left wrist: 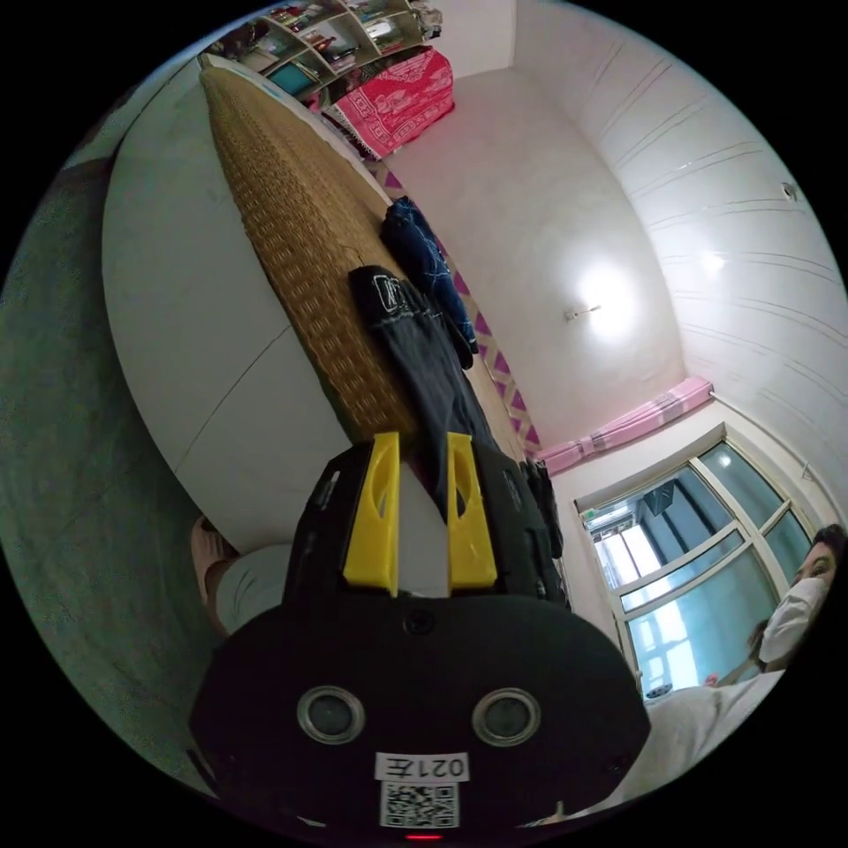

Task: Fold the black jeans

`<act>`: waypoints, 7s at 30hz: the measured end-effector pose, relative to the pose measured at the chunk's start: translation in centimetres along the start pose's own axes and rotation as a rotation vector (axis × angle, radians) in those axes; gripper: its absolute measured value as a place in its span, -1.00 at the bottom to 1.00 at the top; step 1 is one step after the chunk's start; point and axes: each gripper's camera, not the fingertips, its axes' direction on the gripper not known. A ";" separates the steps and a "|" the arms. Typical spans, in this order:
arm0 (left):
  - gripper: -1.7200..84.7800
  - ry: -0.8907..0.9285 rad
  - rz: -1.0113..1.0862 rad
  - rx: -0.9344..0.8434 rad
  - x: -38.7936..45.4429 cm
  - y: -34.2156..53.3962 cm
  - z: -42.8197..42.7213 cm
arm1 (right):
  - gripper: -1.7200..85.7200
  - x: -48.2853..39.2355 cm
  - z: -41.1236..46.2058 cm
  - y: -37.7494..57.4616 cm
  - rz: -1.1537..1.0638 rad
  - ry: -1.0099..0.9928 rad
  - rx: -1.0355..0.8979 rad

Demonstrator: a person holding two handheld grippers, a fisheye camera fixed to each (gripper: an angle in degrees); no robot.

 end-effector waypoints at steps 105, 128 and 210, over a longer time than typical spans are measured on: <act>-0.92 -0.028 0.019 -0.286 10.4 -14.9 39.9 | -0.97 -20.2 29.9 8.0 -0.823 -0.043 -0.614; -0.91 -0.129 1.109 -0.772 47.1 37.6 69.2 | -0.97 -13.0 21.0 3.1 -0.745 -0.036 -0.498; -0.98 -0.077 0.787 -0.591 30.4 21.3 62.0 | -0.90 -29.8 51.3 15.9 -1.032 0.406 -0.744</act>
